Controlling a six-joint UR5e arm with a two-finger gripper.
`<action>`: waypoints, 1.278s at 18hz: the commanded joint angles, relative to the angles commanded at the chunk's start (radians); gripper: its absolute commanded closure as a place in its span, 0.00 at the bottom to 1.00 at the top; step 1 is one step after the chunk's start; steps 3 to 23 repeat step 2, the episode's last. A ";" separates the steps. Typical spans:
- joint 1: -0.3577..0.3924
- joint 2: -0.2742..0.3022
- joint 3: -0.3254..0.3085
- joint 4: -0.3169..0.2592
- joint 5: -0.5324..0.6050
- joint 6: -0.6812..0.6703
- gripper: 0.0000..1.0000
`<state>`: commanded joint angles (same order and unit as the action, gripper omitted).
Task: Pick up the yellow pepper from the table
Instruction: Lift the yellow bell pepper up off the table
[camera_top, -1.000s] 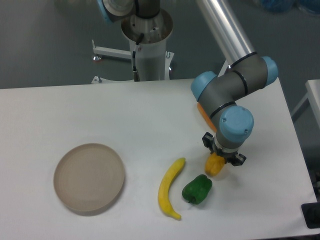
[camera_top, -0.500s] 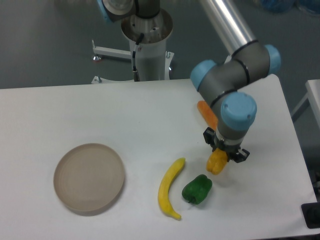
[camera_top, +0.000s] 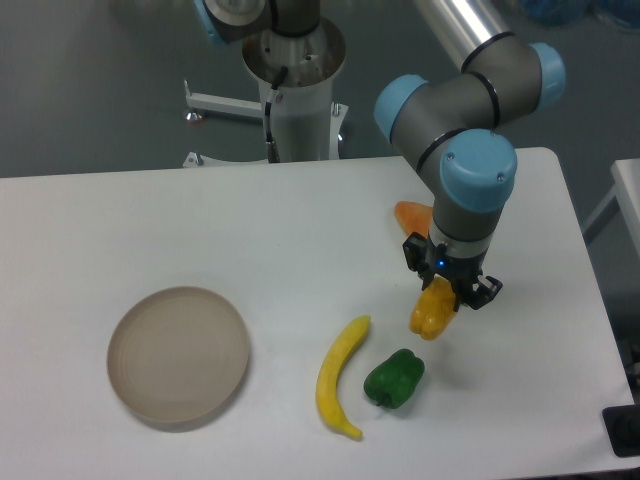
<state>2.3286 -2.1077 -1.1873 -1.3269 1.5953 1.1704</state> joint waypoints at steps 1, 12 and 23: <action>-0.002 0.000 0.000 0.000 0.000 0.003 0.63; -0.002 -0.002 0.000 0.000 0.000 0.005 0.63; -0.002 -0.002 0.000 0.000 0.000 0.005 0.63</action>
